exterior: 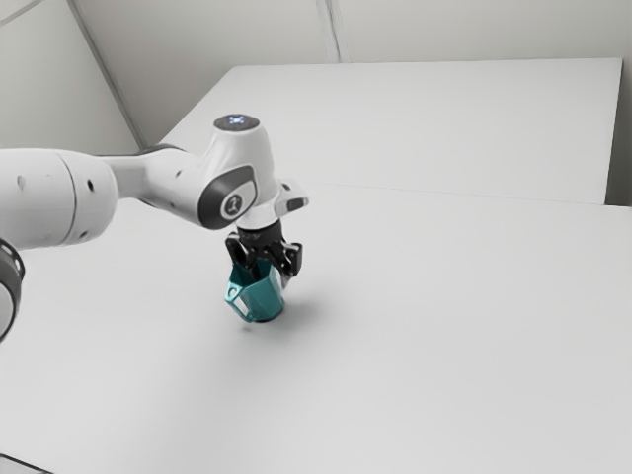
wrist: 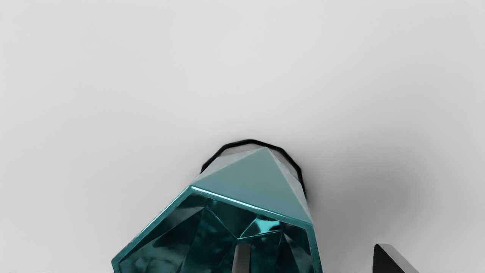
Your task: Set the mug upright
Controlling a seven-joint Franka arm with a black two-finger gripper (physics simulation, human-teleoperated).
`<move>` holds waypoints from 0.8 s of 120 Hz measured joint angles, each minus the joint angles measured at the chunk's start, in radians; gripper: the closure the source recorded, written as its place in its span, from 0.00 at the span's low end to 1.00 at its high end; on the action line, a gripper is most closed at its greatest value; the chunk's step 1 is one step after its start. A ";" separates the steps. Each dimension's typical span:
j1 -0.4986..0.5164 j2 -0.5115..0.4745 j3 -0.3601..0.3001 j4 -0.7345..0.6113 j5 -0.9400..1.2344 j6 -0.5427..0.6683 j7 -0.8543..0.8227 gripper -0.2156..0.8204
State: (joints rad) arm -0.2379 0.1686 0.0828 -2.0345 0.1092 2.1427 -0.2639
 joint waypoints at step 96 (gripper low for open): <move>-0.014 -0.176 0.002 0.249 0.008 -0.273 0.053 0.21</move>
State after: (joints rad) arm -0.2518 -0.0069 0.0844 -1.7852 0.1174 1.8702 -0.2113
